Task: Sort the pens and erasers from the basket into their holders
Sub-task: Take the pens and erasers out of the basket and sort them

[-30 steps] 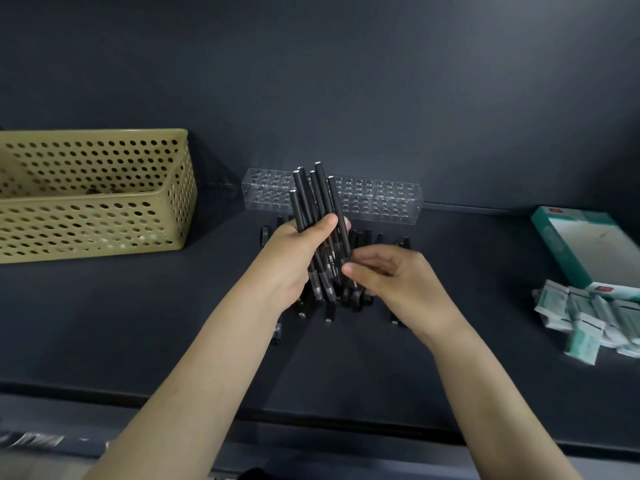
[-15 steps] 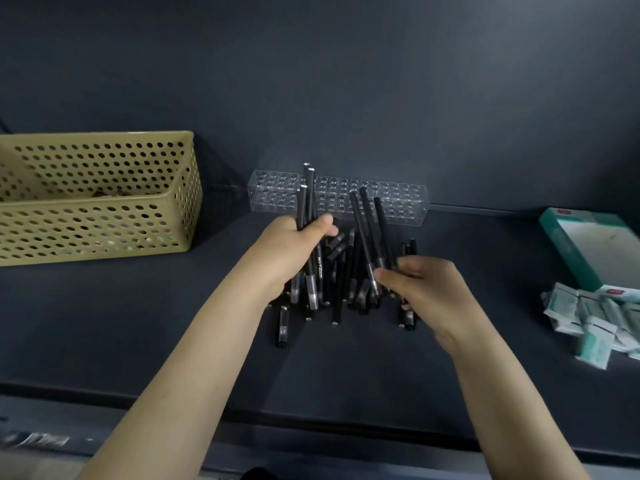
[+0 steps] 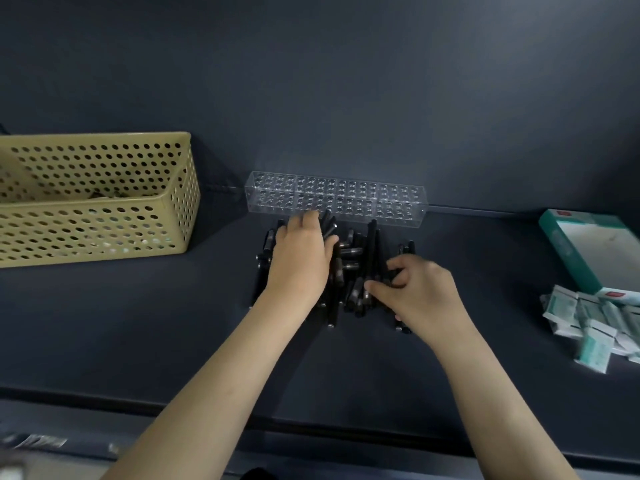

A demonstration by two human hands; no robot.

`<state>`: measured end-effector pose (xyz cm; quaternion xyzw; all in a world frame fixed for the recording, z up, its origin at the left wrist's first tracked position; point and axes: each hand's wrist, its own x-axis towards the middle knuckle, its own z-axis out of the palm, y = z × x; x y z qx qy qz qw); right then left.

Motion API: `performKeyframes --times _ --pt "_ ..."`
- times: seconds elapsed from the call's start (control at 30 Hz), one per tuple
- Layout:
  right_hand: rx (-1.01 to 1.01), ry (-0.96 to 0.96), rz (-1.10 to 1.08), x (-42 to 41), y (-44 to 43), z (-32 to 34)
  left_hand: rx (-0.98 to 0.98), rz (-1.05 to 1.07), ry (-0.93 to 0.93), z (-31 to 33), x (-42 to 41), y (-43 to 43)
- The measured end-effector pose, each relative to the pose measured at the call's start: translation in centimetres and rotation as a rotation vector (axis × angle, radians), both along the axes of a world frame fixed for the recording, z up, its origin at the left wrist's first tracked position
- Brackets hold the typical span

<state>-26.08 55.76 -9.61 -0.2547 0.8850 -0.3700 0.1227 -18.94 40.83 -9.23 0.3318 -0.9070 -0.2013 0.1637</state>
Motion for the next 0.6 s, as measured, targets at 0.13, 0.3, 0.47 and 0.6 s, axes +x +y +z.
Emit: performKeyframes --times 0.13,0.3,0.47,0.6 --pt "0.032 0.06 0.051 -0.1 -0.2 -0.3 -0.015 0.03 -0.02 -0.2 0.6 -0.5" --pt "0.022 0.116 0.072 -0.7 0.1 -0.9 0.026 0.068 -0.018 0.3 0.6 -1.6" --pt "-0.021 0.257 0.091 -1.2 0.0 -1.5 0.033 0.012 -0.09 0.8 0.7 -2.3" --pt "-0.042 0.289 0.2 -1.2 -0.5 -1.9 -0.022 -0.014 -0.263 0.7 2.7 -2.7"
